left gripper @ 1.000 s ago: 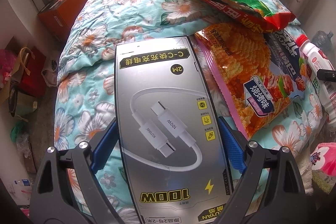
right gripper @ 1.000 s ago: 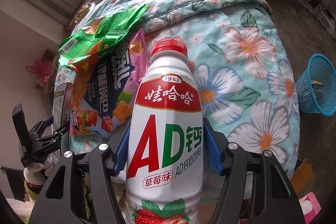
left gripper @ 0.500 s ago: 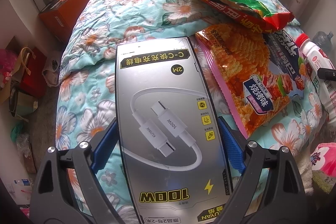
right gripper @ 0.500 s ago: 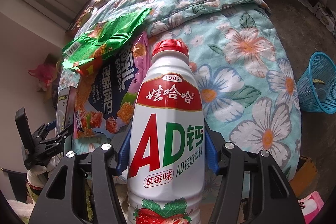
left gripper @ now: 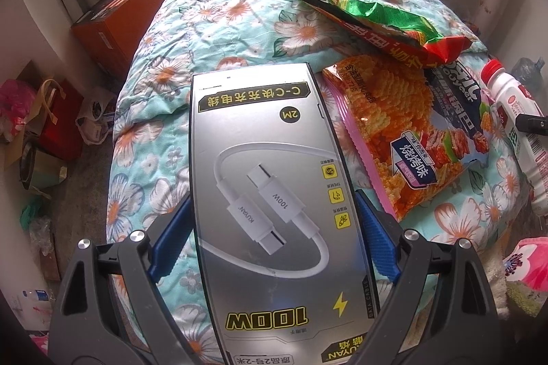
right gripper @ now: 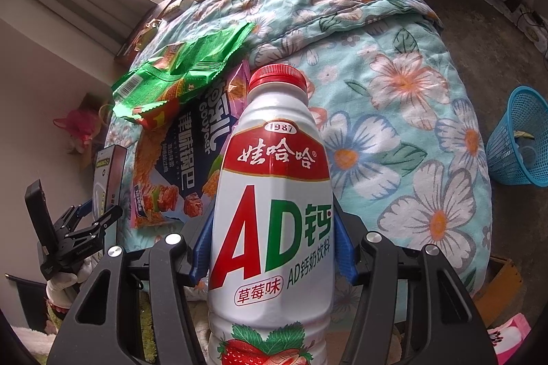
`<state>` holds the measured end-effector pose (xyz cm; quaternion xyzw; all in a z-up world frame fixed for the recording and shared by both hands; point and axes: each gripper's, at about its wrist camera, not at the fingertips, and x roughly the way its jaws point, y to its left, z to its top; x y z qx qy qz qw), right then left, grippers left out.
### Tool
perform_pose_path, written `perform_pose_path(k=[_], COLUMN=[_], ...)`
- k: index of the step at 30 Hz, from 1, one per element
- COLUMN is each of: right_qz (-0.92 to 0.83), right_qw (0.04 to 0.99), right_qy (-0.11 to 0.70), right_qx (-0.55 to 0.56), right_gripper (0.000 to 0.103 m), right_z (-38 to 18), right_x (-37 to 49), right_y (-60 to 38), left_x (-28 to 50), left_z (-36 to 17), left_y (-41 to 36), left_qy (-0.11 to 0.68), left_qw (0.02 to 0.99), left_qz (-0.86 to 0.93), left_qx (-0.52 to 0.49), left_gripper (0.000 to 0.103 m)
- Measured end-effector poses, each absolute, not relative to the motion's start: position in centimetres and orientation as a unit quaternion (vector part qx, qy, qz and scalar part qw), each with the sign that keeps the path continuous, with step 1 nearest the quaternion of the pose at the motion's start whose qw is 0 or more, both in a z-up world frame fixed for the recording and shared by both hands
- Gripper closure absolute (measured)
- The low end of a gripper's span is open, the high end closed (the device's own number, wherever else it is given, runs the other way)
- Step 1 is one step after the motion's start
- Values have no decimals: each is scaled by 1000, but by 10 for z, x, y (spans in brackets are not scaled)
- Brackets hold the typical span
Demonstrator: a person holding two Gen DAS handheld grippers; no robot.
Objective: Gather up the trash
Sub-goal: 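Carry the box and bottle with both tools toward the blue wastebasket, then lower box and bottle over the blue wastebasket and open both tools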
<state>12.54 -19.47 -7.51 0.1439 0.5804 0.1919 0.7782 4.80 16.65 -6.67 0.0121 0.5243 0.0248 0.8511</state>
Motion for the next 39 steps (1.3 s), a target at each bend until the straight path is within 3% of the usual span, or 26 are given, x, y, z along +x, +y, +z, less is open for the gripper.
perform_pose_path(k=[15,25,31,39], right_qz=[200,81,-16,-86], right_qw=[815,858,861,823], right_qy=[506,426,386,359], right_qx=[198,277,331,431], right_gripper=[46,46,46,46], right_z=[-30,-3,-12,-73], right_x=[107,73,47,22], right_y=[-244,-374,-462,-546], left_x=[43,112,175,233], left_z=[28,84,72,-10], left_y=[129,-8,-130,-300], left_qy=[431,385,423,517], left_qw=[901,889,827,723], left_qz=[-33,-231,-353,-439], left_qx=[38,85,109,129], left_gripper=[18,18,18,18])
